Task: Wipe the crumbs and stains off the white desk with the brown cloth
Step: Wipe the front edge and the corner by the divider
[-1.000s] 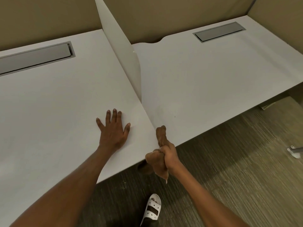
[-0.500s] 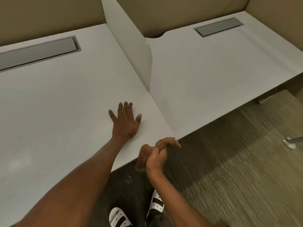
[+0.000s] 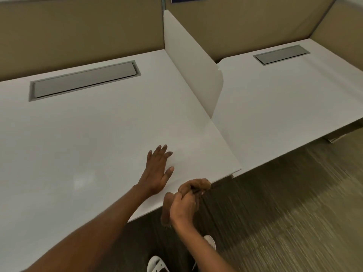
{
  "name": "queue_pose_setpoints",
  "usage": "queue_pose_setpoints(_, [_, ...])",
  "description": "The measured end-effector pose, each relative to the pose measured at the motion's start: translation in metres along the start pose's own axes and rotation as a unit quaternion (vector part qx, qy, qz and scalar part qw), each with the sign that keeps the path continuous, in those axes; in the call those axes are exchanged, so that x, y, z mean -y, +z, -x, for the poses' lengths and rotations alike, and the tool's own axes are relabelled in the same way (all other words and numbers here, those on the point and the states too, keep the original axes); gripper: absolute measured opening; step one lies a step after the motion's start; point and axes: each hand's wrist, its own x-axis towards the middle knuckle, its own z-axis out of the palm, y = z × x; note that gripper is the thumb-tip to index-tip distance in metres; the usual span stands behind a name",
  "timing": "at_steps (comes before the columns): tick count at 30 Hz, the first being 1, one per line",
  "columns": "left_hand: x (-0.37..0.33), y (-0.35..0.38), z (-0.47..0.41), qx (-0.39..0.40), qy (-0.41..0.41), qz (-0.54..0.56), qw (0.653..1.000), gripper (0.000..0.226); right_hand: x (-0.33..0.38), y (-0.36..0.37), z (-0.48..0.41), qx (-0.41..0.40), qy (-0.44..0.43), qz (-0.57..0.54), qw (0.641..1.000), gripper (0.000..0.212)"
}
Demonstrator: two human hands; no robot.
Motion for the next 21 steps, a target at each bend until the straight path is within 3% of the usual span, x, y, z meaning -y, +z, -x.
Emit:
queue_pose_setpoints(2, [0.019,-0.015,0.027,-0.015,-0.007,-0.025,1.0,0.058,0.001,0.019,0.017,0.031,0.018,-0.003,0.999,0.044])
queue_pose_setpoints(9, [0.082,-0.069,0.11,-0.044,-0.083,-0.09,0.991,0.066,0.009,0.069,0.076,0.067,0.042,0.011,0.997,0.041])
queue_pose_setpoints(14, [0.106,-0.088,0.15,-0.026,-0.118,-0.138,0.983,0.064,0.018,0.095,0.107,0.086,0.043,0.017,0.995,0.031])
queue_pose_setpoints(21, [0.121,-0.109,0.181,-0.061,-0.187,-0.124,0.973,0.074,0.03,0.121,0.146,0.187,0.081,-0.019,0.979,0.02])
